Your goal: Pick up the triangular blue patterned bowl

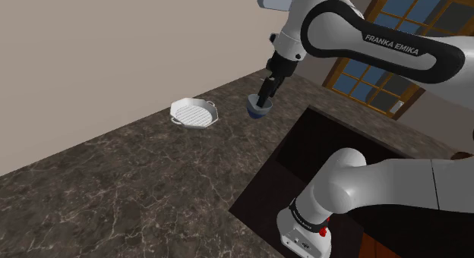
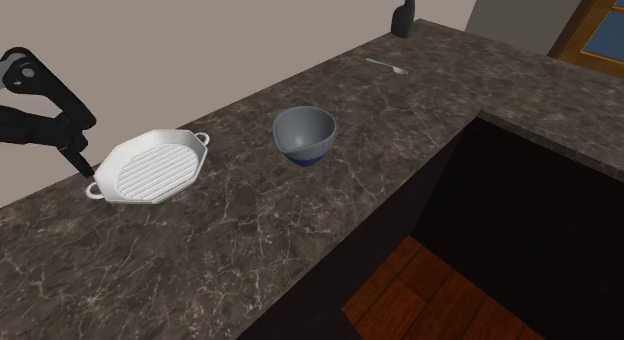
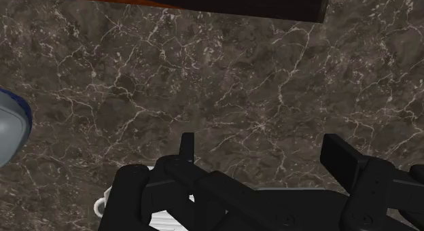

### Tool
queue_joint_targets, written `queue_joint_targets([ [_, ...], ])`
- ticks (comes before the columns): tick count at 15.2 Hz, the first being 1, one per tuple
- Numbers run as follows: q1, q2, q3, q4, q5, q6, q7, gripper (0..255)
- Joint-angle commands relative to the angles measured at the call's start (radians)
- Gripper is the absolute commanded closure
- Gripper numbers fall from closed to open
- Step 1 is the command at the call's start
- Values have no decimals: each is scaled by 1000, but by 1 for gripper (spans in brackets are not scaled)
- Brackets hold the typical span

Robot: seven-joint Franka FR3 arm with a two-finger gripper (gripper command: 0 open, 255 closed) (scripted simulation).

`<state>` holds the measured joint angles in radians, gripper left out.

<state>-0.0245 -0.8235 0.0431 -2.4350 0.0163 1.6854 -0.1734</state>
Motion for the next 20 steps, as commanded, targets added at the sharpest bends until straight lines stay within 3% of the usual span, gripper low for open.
queue_joint_targets([
  [1,0,0,0,0,0,0,0,0],
  [11,-72,219,-201,43,-85,159,-198,0],
  [20,-103,495,-370,185,-75,274,-387,0],
])
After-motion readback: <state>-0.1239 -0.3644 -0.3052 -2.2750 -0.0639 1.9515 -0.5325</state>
